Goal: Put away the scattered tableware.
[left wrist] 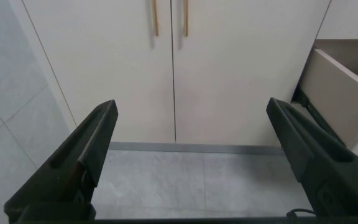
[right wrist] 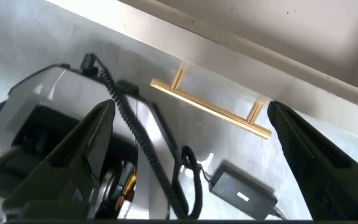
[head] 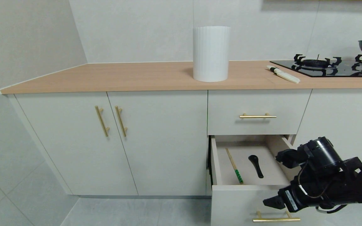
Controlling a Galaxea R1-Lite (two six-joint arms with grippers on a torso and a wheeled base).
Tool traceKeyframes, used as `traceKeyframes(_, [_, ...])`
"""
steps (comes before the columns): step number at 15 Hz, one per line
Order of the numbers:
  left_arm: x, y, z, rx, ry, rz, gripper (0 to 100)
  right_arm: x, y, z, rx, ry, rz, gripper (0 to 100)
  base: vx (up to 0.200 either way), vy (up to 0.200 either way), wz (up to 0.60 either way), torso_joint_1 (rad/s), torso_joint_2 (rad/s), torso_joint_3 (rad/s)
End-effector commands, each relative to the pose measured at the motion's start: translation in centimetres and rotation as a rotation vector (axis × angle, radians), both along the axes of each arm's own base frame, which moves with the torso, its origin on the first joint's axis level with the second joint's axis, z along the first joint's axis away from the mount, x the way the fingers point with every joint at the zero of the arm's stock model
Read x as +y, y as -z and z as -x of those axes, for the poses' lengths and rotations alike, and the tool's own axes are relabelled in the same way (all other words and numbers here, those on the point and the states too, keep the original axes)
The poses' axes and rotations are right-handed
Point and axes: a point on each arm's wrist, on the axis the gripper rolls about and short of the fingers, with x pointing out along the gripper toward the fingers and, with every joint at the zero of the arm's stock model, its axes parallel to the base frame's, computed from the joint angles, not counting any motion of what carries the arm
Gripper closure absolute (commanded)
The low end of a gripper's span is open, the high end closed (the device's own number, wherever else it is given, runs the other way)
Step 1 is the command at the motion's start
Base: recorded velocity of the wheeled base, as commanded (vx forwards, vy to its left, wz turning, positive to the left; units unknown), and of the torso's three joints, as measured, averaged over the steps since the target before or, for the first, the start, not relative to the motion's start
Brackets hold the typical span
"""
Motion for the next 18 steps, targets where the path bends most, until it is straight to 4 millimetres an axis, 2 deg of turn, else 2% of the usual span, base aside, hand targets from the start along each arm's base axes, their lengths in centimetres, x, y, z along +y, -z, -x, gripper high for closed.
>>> traceKeyframes(1, [0.0, 0.0, 0.0, 0.002, -0.001, 0.0, 0, 0.6, 1.1, -2.7, 0.012, 0.015, 0.007, 0, 0.0, 0.0, 0.0, 0.0, 0.0, 0.0])
traceKeyframes(4, [0.0, 0.0, 0.0, 0.0, -0.001, 0.0, 0, 0.4, 2.2, -4.5, 0.0, 0.059, 0.027, 0, 0.0, 0.0, 0.0, 0.0, 0.0, 0.0])
traceKeyframes(7, [0.0, 0.0, 0.0, 0.0, -0.001, 0.0, 0, -0.8, 2.8, -6.2, -0.078, 0.119, 0.01, 0, 0.0, 0.0, 0.0, 0.0, 0.0, 0.0])
traceKeyframes(9, [0.0, 0.0, 0.0, 0.002, -0.001, 0.0, 0, -2.2, 3.8, -8.1, -0.137, 0.177, -0.007, 0, 0.0, 0.0, 0.0, 0.0, 0.0, 0.0])
traceKeyframes(14, [0.0, 0.0, 0.0, 0.0, -0.001, 0.0, 0, -3.0, 6.1, -11.4, -0.277, 0.33, -0.063, 0, 0.0, 0.0, 0.0, 0.0, 0.0, 0.0])
traceKeyframes(18, [0.0, 0.0, 0.0, 0.0, -0.001, 0.0, 0, -2.8, 7.0, -13.4, -0.34, 0.437, -0.072, 0, 0.0, 0.0, 0.0, 0.0, 0.0, 0.0])
